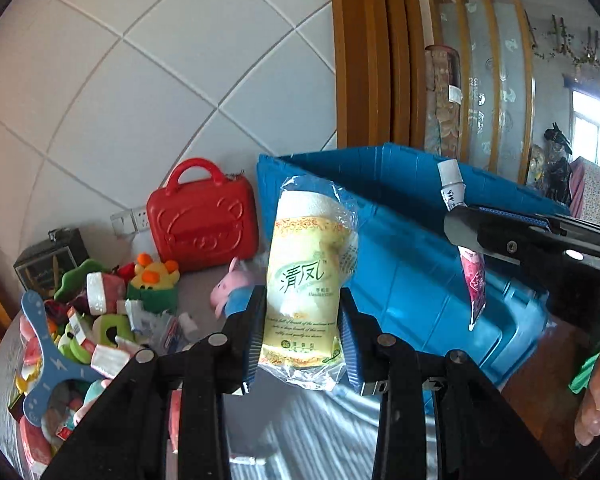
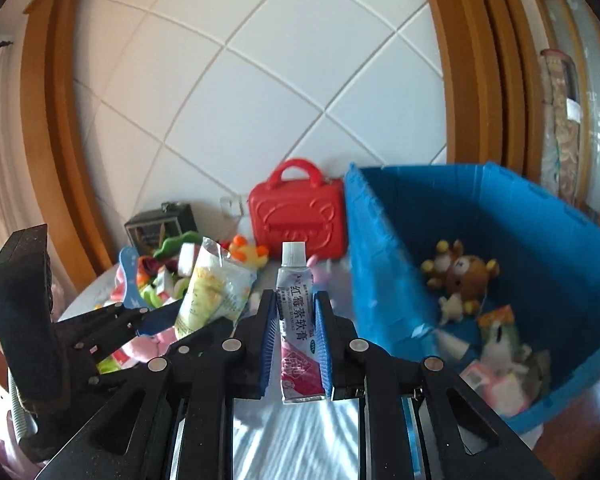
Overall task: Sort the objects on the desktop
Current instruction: 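Lift the tube with the right tool while the left tool lifts the tissue pack toward the crate, then open both tools to drop the tube and tissue pack into the blue crate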
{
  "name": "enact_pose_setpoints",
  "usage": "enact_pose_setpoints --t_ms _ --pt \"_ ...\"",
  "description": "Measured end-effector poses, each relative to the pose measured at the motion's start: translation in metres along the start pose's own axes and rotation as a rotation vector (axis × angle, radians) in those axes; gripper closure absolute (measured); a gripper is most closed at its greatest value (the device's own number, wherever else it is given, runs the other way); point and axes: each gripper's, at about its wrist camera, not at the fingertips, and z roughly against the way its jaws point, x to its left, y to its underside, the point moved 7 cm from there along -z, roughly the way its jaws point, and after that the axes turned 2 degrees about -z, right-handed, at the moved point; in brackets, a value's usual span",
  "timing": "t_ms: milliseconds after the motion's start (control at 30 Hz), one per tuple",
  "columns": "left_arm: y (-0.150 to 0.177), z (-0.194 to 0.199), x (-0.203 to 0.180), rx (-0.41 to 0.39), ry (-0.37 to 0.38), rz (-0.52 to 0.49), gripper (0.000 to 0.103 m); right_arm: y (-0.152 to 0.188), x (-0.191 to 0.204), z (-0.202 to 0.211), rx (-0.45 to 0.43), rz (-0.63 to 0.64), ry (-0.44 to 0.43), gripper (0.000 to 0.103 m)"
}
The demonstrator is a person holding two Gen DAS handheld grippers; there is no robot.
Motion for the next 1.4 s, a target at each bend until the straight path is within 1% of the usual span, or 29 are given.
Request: enact_pose_setpoints --t_ms 100,167,200,300,400,567,700,767,800,867,933,1067,1167,1233,1300,1333,1400 --pt "-0.039 -0.018 -0.051 -0.041 -0.006 -0.016 0.069 -0.025 -0.060 0.018 -0.069 0.009 0.049 0.084" --pt "-0.058 -0.034 -0.085 -0.049 -0.020 -0.010 0.069 -0.034 -0.102 0.023 -0.093 0.013 0.094 0.084" --pt "-0.063 -0.041 -0.090 -0.035 -0.128 0.038 0.069 -0.037 -0.122 0.025 -0.094 0.011 0.111 0.084" --pt "-0.074 -0.069 -0.131 0.012 -0.107 0.043 0.069 -0.038 -0.174 0.021 -0.066 0.017 0.156 0.084" --pt "-0.074 -0.093 -0.163 0.068 -0.098 0.036 0.069 -0.034 -0.213 0.015 -0.047 0.036 0.211 0.084" --pt "-0.068 -0.120 -0.193 0.144 -0.095 0.024 0.069 -0.018 -0.262 0.008 -0.022 0.020 0.250 0.084" --pt "-0.066 -0.129 -0.198 0.172 -0.121 0.018 0.069 -0.010 -0.286 -0.003 0.009 0.007 0.256 0.084" --pt "-0.070 -0.129 -0.199 0.162 -0.136 0.023 0.069 -0.008 -0.292 -0.007 0.019 0.012 0.259 0.084" --pt "-0.070 -0.130 -0.198 0.166 -0.150 0.021 0.069 -0.007 -0.295 -0.009 0.023 0.015 0.260 0.084" --pt "-0.069 -0.132 -0.197 0.183 -0.151 0.027 0.068 -0.006 -0.299 -0.012 0.029 0.016 0.263 0.084" --pt "-0.069 -0.132 -0.194 0.185 -0.158 0.039 0.064 -0.005 -0.302 -0.014 0.034 0.019 0.268 0.084" --pt "-0.069 -0.131 -0.194 0.184 -0.157 0.046 0.061 -0.002 -0.310 -0.016 0.046 0.012 0.276 0.084" --pt "-0.069 -0.129 -0.194 0.179 -0.158 0.048 0.056 0.000 -0.315 -0.016 0.052 0.000 0.280 0.084" --pt "-0.070 -0.128 -0.193 0.174 -0.160 0.050 0.049 0.000 -0.317 -0.015 0.053 -0.003 0.286 0.084" --pt "-0.070 -0.126 -0.193 0.168 -0.153 0.057 0.047 0.000 -0.319 -0.013 0.052 -0.005 0.295 0.084" --pt "-0.070 -0.124 -0.192 0.166 -0.147 0.066 0.046 0.000 -0.320 -0.011 0.049 -0.007 0.300 0.082" --pt "-0.069 -0.122 -0.191 0.164 -0.139 0.076 0.044 0.000 -0.321 -0.007 0.046 -0.012 0.309 0.077"
